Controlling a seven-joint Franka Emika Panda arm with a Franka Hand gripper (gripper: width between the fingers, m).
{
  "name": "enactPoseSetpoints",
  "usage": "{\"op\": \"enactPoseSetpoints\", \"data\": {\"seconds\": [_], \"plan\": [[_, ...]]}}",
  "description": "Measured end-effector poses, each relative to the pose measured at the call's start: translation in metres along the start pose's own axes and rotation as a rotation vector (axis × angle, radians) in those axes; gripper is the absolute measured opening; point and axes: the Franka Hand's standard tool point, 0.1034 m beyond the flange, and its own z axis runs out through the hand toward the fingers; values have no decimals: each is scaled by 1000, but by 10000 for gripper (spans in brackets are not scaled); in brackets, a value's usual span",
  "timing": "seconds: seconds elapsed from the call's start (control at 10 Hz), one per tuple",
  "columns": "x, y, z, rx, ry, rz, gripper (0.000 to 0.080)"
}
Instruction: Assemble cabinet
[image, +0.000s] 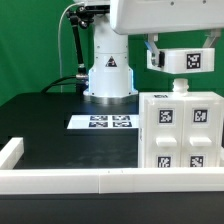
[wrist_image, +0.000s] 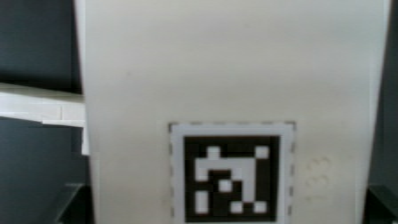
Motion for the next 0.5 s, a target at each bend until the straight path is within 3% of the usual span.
{"op": "enactPoseSetpoints", "data": {"seconds": [0.5], "plan": [[-1,-5,21,-4,4,0,563]]}}
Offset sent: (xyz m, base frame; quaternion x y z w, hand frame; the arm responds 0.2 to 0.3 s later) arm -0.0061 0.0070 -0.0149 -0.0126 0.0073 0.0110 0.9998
